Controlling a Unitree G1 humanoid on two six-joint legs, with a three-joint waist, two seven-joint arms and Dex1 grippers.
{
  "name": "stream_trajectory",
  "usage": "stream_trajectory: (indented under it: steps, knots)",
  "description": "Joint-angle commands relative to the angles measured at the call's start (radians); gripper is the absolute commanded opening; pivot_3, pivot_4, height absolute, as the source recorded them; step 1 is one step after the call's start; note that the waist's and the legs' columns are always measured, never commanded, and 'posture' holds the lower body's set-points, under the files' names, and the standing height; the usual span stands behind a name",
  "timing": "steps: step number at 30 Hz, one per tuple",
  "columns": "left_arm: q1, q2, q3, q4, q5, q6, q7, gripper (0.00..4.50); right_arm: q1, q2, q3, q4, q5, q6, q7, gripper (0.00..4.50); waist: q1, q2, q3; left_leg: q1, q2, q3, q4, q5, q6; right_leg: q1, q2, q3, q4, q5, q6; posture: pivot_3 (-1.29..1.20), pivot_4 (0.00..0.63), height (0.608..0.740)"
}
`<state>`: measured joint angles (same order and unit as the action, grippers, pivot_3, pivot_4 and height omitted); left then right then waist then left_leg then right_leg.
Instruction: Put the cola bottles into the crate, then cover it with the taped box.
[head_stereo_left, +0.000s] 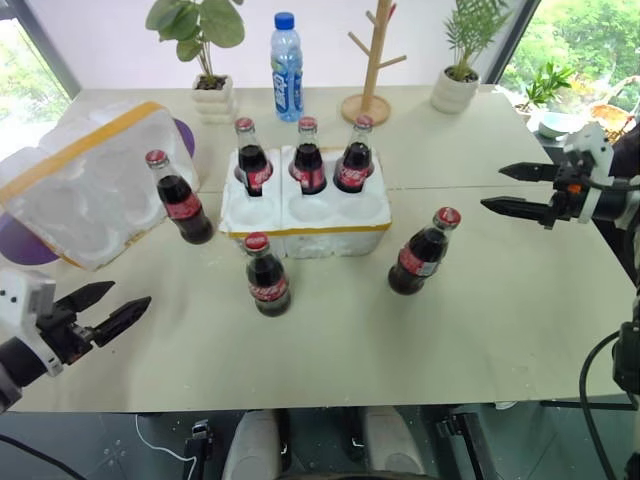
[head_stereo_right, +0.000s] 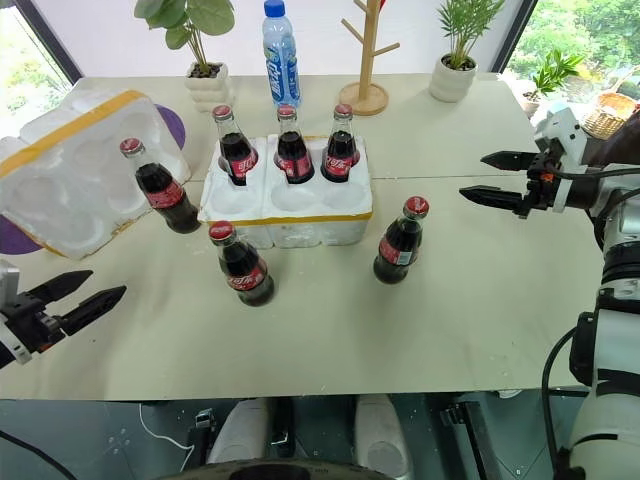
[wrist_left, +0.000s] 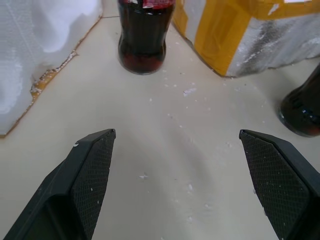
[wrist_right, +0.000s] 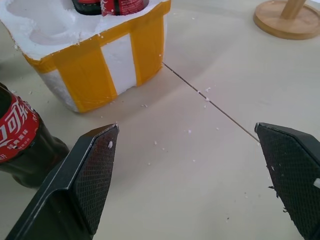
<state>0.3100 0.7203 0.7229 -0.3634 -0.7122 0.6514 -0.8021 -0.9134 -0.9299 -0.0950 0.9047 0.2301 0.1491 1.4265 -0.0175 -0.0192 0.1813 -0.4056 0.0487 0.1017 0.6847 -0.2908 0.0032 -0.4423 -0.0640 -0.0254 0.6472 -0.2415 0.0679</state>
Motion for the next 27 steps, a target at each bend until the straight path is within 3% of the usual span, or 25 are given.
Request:
stream_trajectory:
  steps: [1,7,11,16,27]
  knots:
    - [-0.064,-0.006,-0.013,0.005,-0.008,-0.033,0.029,4.34,-0.076,-0.031,-0.033,-0.037,0.032,0.059,0.028,4.50,0.000,0.000,0.000,0.000,0.000,0.000,0.000,0.000,0.000,0.000,0.000,0.000,0.000,0.000,0.000,0.00,0.150,0.740]
    - [-0.281,-0.034,-0.153,0.129,0.090,-0.118,0.108,4.34,-0.241,-0.058,-0.038,-0.149,0.111,0.296,0.115,4.50,0.002,0.004,0.000,0.000,0.000,0.000,0.000,0.000,-0.001,0.000,0.000,0.000,0.001,0.000,0.000,0.00,0.150,0.740]
    - [-0.408,-0.047,-0.252,0.220,0.133,-0.148,0.111,4.34,-0.274,-0.072,-0.020,-0.287,0.168,0.450,0.171,4.50,0.005,0.003,-0.001,-0.001,0.000,0.000,0.000,0.000,-0.001,0.000,0.001,-0.001,0.000,0.000,0.000,0.00,0.150,0.740]
    - [-0.569,-0.078,-0.365,0.393,0.234,-0.256,0.124,4.34,-0.193,-0.076,-0.024,-0.551,0.300,0.637,0.183,4.50,0.007,0.003,-0.001,-0.001,-0.001,0.000,0.000,0.000,0.000,-0.001,0.000,-0.001,0.001,0.001,0.001,0.00,0.150,0.740]
    - [-0.800,-0.112,-0.464,0.656,0.324,-0.380,0.094,4.34,-0.013,-0.050,-0.061,-0.856,0.426,0.724,0.062,4.50,0.007,0.003,-0.001,-0.001,-0.001,0.000,0.000,0.000,0.000,-0.001,0.000,-0.001,0.001,0.001,0.001,0.00,0.150,0.740]
